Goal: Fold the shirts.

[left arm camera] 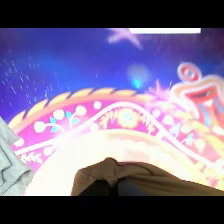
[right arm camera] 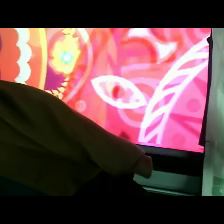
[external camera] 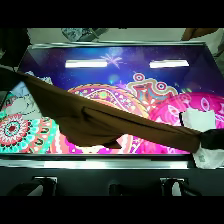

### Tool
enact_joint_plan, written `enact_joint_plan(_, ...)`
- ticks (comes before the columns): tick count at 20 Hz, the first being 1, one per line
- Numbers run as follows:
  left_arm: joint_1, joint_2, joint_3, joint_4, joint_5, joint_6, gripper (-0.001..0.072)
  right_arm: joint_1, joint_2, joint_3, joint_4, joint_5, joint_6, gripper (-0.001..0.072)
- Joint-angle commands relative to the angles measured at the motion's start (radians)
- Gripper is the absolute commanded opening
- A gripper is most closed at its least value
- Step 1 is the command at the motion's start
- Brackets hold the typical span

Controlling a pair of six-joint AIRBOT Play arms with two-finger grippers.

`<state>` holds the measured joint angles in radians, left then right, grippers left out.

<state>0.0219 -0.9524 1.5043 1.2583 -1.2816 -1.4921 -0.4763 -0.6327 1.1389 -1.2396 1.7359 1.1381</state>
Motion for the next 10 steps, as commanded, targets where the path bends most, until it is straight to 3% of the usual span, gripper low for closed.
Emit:
enact_joint_plan(1, -0.077, -0.200, -0.150, -0.001, 0.266, 0.072, 0.0030, 0.000, -0.144, -0.151, 0.050, -0.333, 0.037, 0.0045)
enact_joint_plan(4, -0.112, -0.422, -0.121, -0.006, 0.439, 0.053, 0.0031, 0.000, -0.394, -0.151, 0.139, -0.607, 0.067, 0.0047)
enact_joint_plan(5, -0.117, -0.488, -0.102, -0.027, 0.463, 0.029, 0.0037, 0.000, -0.471, -0.151, 0.211, -0.682, 0.066, 0.0156)
enact_joint_plan(6, -0.117, -0.539, -0.078, -0.058, 0.462, 0.026, 0.0131, 0.000, -0.537, -0.150, 0.309, -0.750, 0.036, 0.0448)
enact_joint_plan(7, -0.115, -0.575, -0.050, -0.074, 0.448, 0.026, 0.0428, 0.000, -0.585, -0.139, 0.451, -0.795, -0.057, 0.0605)
enact_joint_plan(8, -0.110, -0.591, -0.024, -0.068, 0.423, 0.026, 0.0720, 0.000, -0.610, -0.123, 0.591, -0.817, -0.163, 0.0605)
enact_joint_plan(10, -0.072, -0.590, 0.022, -0.064, 0.324, 0.026, 0.0720, 0.000, -0.611, -0.087, 0.735, -0.836, -0.315, 0.0605)
